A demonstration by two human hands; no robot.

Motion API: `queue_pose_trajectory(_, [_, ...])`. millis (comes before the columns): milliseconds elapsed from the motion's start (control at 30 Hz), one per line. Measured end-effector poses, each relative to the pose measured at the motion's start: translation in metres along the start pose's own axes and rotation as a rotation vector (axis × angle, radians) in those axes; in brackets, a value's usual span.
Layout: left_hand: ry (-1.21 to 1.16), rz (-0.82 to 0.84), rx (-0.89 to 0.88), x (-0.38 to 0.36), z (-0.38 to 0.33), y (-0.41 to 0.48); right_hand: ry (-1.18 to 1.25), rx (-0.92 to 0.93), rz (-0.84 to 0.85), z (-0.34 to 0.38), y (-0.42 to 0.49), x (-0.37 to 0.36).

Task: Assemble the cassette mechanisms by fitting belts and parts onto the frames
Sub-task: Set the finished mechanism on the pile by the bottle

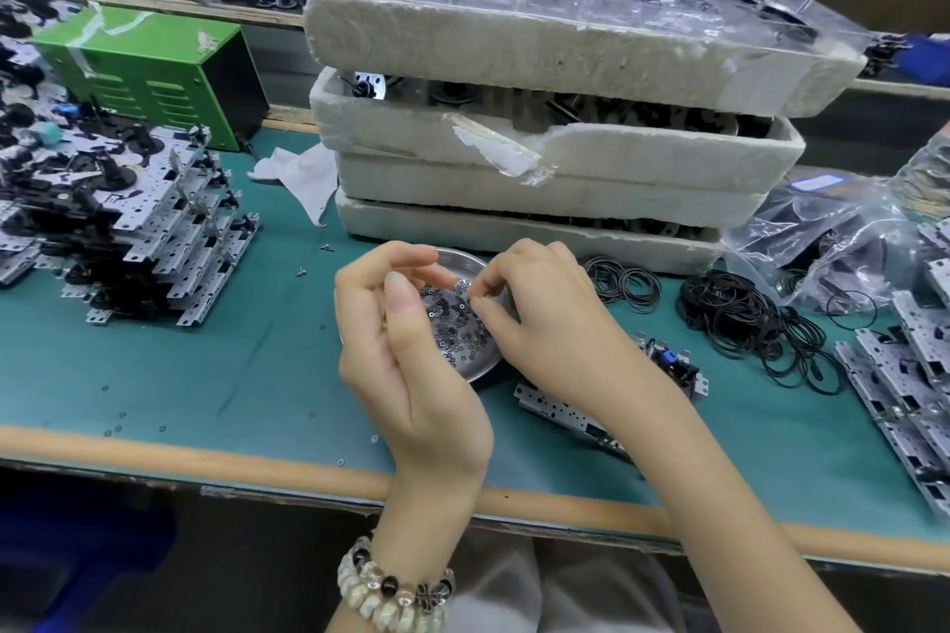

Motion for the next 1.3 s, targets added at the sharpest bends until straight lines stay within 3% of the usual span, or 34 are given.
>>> queue_pose_trajectory(300, [0.002,0.010,0.002,0.000,0.000,0.000,0.086,-0.022,-0.047,-0.003,-0.013,0.009])
queue_pose_trajectory(633, [-0.022,0.061,-0.006,-0.001,0.001,-0.001,-0.157,0.026,-0.484,-0.004,-0.074,0.001])
queue_pose_trajectory(833, [-0.044,0.143,0.023,-0.004,0.001,-0.002,-0.233,0.188,-0.385,-0.016,-0.095,-0.005])
queue_pose_trajectory(1000, [-0.016,0.334,0.059,-0.008,0.002,-0.003,-0.179,0.271,-0.319,-0.024,-0.108,0.001])
queue_pose_trajectory(1100, [0.011,0.528,0.104,-0.011,0.002,-0.006,-0.015,0.253,-0.268,-0.031,-0.115,0.007])
queue_pose_trajectory(1200, [0.051,0.779,0.120,-0.017,0.000,-0.011,0.193,0.158,-0.381,-0.036,-0.114,0.021])
queue_pose_trajectory(1300, [0.084,1.006,0.171,-0.020,0.002,-0.018,0.064,0.064,-0.507,-0.043,-0.105,0.031])
Point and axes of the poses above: each hand's wrist, its own y-axis towards the middle knuckle, its own x-axis out of the back of the hand, z = x × y, the point moved 2 cm from there along y, towards the middle knuckle, and after that the axes turned 1 degree about y, right-handed, at the moved point
